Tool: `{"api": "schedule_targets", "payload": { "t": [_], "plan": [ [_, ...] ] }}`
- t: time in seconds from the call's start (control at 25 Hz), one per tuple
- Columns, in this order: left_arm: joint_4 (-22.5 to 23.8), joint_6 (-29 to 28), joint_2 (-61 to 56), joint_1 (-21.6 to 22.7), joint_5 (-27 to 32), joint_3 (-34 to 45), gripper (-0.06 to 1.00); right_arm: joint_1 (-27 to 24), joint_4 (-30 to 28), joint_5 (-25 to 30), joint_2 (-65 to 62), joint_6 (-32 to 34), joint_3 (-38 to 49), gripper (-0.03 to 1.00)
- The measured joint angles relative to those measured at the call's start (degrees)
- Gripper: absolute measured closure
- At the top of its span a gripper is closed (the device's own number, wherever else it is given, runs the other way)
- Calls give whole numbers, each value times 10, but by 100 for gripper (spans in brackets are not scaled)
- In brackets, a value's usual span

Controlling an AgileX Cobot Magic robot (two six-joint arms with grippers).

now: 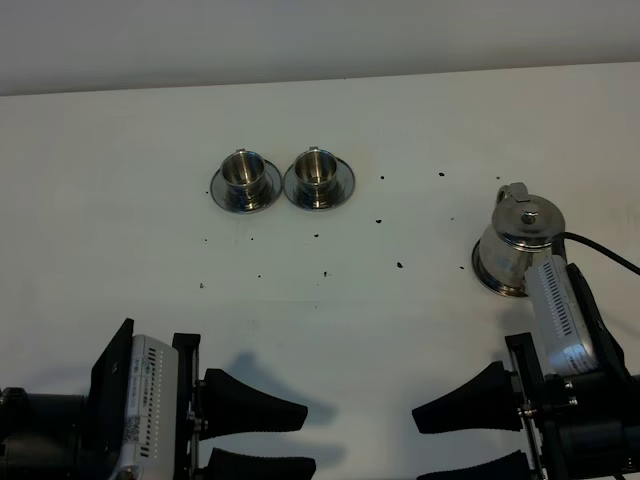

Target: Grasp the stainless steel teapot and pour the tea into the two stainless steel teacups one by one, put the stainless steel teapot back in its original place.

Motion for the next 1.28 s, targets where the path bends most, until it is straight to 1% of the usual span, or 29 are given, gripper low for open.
{"api": "schedule_targets", "payload": {
  "t": [0.88, 1.04, 1.2, 1.28],
  "plan": [
    [-2, 0, 0, 0, 0, 0, 53, 0, 0, 0, 0, 0, 0, 48],
    [-41, 0, 0, 0, -5, 0, 54, 0, 8, 0, 0, 0, 0, 48],
    [-86, 0, 0, 0, -32, 0, 55, 0, 24, -1, 0, 8, -6, 48],
    [-90, -2, 0, 0, -48, -3, 56, 0, 26, -6, 1, 30, -20, 48]
  ]
}}
